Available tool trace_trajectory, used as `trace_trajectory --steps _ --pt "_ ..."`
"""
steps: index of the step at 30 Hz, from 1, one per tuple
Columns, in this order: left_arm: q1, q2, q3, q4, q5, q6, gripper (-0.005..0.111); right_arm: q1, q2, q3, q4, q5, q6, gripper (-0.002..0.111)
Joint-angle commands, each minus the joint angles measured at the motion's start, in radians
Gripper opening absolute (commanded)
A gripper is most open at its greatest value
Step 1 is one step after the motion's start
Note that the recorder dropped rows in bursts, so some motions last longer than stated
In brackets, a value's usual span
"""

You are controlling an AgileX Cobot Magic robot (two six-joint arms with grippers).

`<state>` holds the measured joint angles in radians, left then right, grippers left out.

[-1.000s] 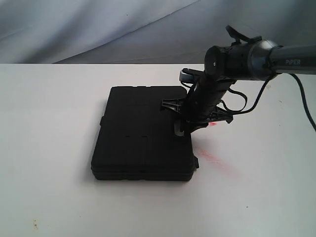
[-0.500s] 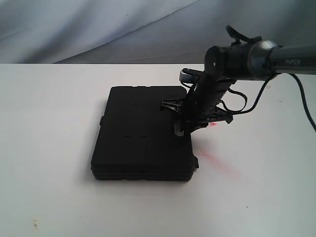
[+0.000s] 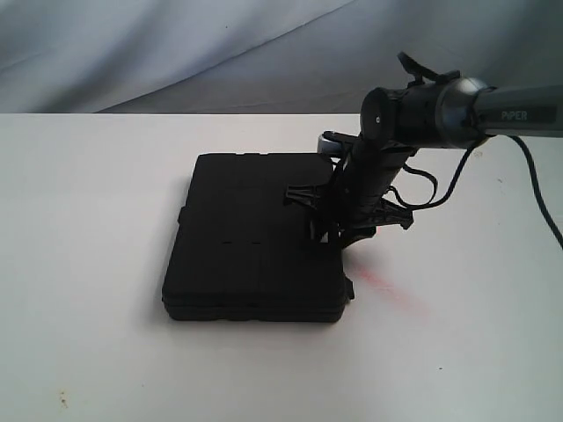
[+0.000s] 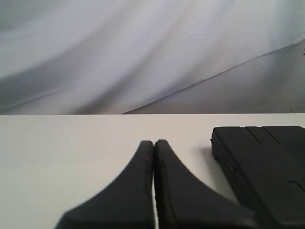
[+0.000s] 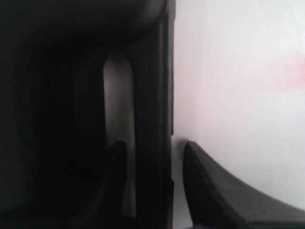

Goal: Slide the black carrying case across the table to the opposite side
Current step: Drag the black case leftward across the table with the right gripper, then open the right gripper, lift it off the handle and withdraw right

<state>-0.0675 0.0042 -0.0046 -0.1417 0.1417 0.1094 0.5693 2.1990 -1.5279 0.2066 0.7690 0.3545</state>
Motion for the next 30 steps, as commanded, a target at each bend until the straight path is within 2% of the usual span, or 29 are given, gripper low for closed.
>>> trace_trajectory --steps 1,30 --pt "-0.002 -0.004 0.005 0.000 -0.009 0.000 0.000 0.005 0.001 0.002 0.011 0.010 0.013 0.055" --pt "-0.002 -0.004 0.005 0.000 -0.009 0.000 0.000 -0.001 -0.262 0.002 -0.113 0.119 0.067 0.055"
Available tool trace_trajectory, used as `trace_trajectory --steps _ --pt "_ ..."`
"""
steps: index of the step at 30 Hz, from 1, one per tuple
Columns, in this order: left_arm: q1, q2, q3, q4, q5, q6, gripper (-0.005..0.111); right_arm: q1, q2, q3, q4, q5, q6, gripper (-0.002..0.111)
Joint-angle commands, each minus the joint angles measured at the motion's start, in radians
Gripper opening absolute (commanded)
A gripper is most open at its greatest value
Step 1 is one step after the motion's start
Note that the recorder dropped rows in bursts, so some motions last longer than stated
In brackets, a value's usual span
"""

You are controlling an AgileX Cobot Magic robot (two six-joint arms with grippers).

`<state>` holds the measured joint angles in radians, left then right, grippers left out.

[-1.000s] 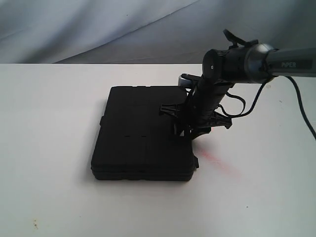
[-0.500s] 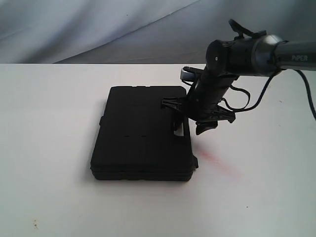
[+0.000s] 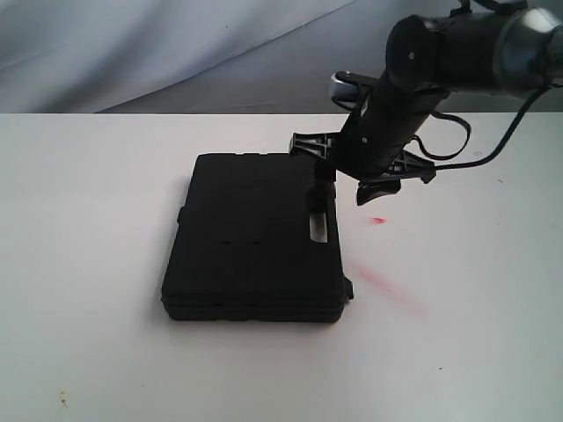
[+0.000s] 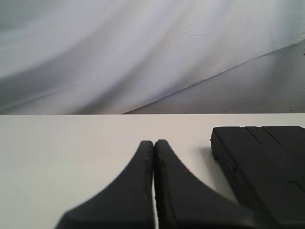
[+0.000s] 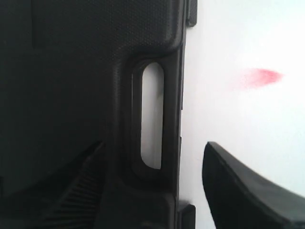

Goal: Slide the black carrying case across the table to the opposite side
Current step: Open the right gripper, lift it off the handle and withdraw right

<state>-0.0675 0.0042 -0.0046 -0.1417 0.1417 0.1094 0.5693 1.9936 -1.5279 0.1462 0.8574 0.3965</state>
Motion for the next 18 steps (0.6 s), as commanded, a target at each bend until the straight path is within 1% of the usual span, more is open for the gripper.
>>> trace_trajectory --steps 1,18 --pt "-0.002 -0.004 0.005 0.000 -0.009 0.000 0.000 -0.001 -0.071 0.002 -0.067 0.038 0.030 0.055" --pt "-0.002 -0.004 0.005 0.000 -0.009 0.000 0.000 -0.001 -0.303 0.002 -0.116 0.185 0.024 0.055"
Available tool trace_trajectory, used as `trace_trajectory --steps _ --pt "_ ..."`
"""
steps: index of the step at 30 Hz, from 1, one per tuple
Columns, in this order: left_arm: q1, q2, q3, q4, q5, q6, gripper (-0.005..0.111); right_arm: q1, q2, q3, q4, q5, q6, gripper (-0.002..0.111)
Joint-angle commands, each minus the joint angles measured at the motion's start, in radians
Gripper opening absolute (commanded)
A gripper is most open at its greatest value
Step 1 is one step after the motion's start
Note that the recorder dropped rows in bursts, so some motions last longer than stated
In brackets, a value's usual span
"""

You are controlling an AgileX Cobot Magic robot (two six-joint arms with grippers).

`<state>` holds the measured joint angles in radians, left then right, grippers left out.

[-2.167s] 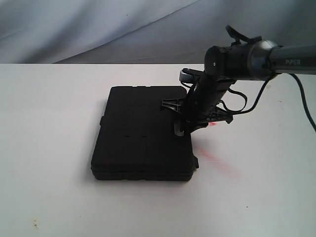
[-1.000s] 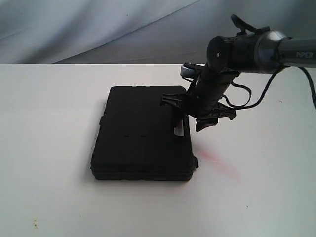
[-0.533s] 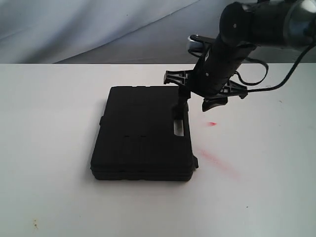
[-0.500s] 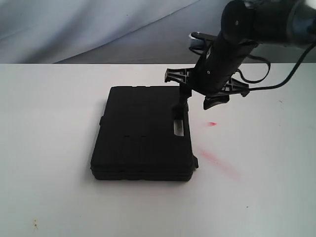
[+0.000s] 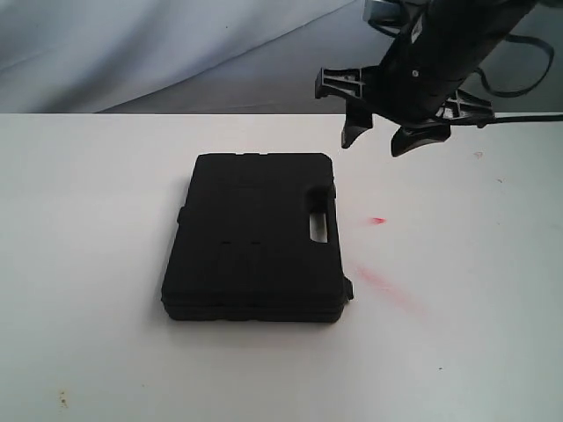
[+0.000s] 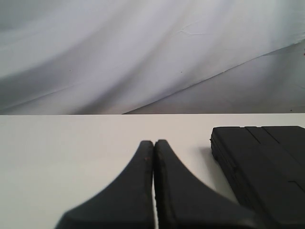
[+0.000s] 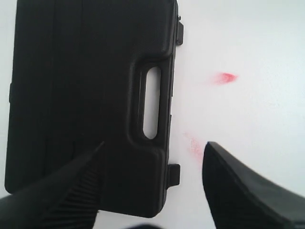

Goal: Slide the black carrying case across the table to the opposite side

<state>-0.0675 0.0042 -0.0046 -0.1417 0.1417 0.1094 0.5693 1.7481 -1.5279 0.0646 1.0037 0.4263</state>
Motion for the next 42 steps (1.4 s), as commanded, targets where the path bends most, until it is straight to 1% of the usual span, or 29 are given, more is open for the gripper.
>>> trace_trajectory --steps 1,7,10,16,19,23,29,38,42 --pt "-0.002 -0.004 0.005 0.000 -0.009 0.000 0.000 -0.001 -0.068 0.002 -0.037 0.044 -0.008 0.055" --pt "-0.002 -0.004 0.005 0.000 -0.009 0.000 0.000 -0.016 -0.141 0.022 -0.053 0.064 -0.033 0.055" --pt "-0.002 -0.004 0.005 0.000 -0.009 0.000 0.000 -0.045 -0.198 0.080 -0.055 0.018 -0.033 0.055" --pt "-0.002 -0.004 0.005 0.000 -0.009 0.000 0.000 -0.132 -0.346 0.256 -0.053 -0.083 -0.033 0.055" --pt "-0.002 -0.004 0.005 0.000 -0.009 0.000 0.000 -0.178 -0.419 0.335 -0.065 -0.103 -0.043 0.055" --pt "-0.002 -0.004 0.005 0.000 -0.009 0.000 0.000 -0.227 -0.499 0.429 -0.065 -0.135 -0.086 0.055" --pt "-0.002 -0.004 0.005 0.000 -0.009 0.000 0.000 -0.291 -0.628 0.581 -0.065 -0.240 -0.108 0.054" --pt "-0.002 -0.004 0.005 0.000 -0.009 0.000 0.000 -0.346 -0.819 0.775 -0.053 -0.403 -0.108 0.044" --pt "-0.002 -0.004 0.005 0.000 -0.009 0.000 0.000 -0.379 -0.919 0.852 -0.053 -0.453 -0.104 0.037"
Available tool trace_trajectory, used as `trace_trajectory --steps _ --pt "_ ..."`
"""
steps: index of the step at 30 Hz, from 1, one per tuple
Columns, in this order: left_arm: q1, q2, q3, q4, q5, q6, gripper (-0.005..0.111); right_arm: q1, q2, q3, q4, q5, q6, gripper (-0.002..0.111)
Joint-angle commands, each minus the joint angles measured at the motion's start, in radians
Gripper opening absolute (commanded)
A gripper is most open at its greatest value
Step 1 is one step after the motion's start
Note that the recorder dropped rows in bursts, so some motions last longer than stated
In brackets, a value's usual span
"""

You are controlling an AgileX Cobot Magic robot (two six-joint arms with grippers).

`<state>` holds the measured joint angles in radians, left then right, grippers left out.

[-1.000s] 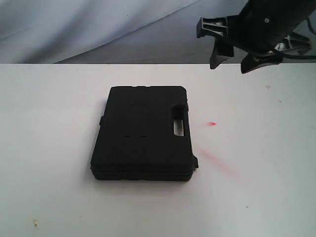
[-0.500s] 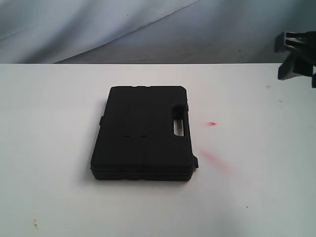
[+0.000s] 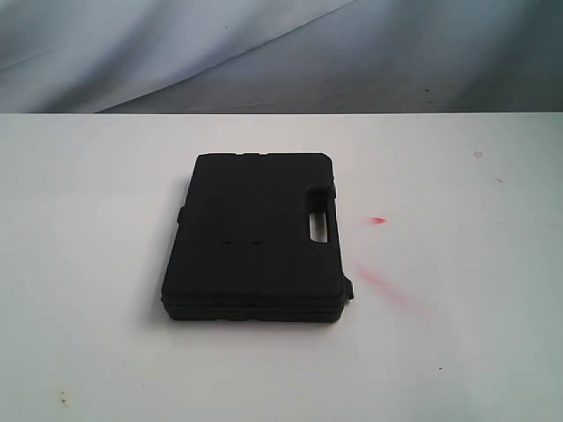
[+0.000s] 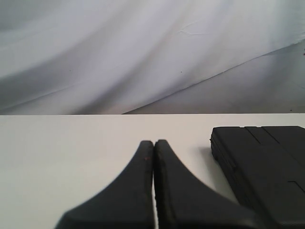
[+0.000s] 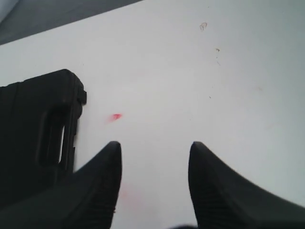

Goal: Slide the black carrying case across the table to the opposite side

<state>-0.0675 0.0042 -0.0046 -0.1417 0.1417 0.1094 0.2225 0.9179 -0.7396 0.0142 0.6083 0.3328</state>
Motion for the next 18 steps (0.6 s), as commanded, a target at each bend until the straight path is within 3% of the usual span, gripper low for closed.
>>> trace_trajectory --steps 1,10,18 --pt "-0.002 -0.004 0.005 0.000 -0.009 0.000 0.000 -0.038 -0.107 0.079 -0.003 -0.071 -0.010 0.034" --pt "-0.002 -0.004 0.005 0.000 -0.009 0.000 0.000 -0.086 -0.327 0.223 -0.014 -0.169 -0.010 0.001" --pt "-0.002 -0.004 0.005 0.000 -0.009 0.000 0.000 -0.086 -0.473 0.361 -0.053 -0.297 -0.014 0.000"
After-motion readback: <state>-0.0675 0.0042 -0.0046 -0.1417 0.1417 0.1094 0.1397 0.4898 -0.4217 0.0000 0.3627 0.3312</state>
